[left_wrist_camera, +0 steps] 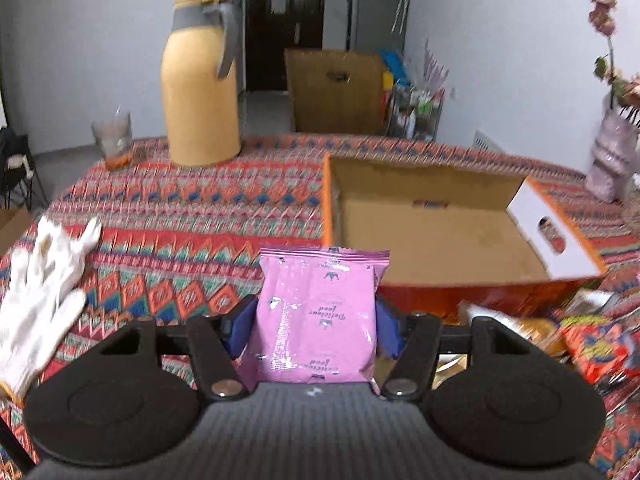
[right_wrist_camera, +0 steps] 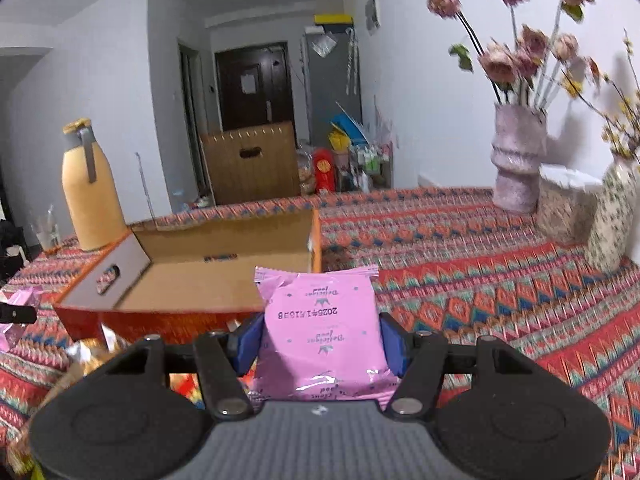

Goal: Organize snacks
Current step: 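Carry both pink packs into the box and open both tools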

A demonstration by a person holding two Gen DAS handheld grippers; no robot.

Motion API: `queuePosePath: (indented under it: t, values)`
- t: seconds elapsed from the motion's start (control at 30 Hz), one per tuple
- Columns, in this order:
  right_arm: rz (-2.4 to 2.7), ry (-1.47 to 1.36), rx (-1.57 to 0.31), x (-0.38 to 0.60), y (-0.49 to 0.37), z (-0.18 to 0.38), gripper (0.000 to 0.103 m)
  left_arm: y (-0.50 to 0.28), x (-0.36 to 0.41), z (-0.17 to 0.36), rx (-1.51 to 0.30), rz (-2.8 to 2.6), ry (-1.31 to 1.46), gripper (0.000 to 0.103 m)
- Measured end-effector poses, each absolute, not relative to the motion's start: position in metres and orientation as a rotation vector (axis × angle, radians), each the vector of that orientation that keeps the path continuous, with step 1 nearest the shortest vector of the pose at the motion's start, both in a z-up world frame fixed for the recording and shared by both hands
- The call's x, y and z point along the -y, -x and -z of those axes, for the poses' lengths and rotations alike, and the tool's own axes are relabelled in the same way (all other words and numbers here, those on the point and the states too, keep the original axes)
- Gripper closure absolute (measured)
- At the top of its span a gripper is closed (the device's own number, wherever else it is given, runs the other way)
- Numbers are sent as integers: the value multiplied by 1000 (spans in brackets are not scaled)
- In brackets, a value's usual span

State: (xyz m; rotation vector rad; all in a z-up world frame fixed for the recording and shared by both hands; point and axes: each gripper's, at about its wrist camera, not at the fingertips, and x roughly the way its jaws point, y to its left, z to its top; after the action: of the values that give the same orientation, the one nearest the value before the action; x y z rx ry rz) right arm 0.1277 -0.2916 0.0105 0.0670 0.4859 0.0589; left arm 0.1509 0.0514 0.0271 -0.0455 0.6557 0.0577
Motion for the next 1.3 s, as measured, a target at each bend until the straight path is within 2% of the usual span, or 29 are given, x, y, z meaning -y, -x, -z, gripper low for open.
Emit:
queuePosePath:
  t: [0.27, 0.5, 0.83, 1.17, 1.27, 1.3]
  values:
    - [-127, -48, -434, 269, -173, -38, 43, -175, -11, -55, -595, -10, 38, 40]
    - [-166, -43, -431, 241, -218, -48, 43, -213, 12, -57, -576, -49, 11, 40]
    - [-136, -33, -597, 216, -276, 2, 43, -253, 17, -21, -632, -74, 9, 40]
    - [-140, -44, -670, 217, -283, 28, 43, -258, 13, 2, -663, -36, 23, 40]
    - [-143, -49, -676, 218, -281, 29, 42, -254, 13, 1, -652, -20, 29, 31]
    - [-145, -49, -673, 218, -279, 28, 42, -251, 13, -1, -639, -16, 31, 23]
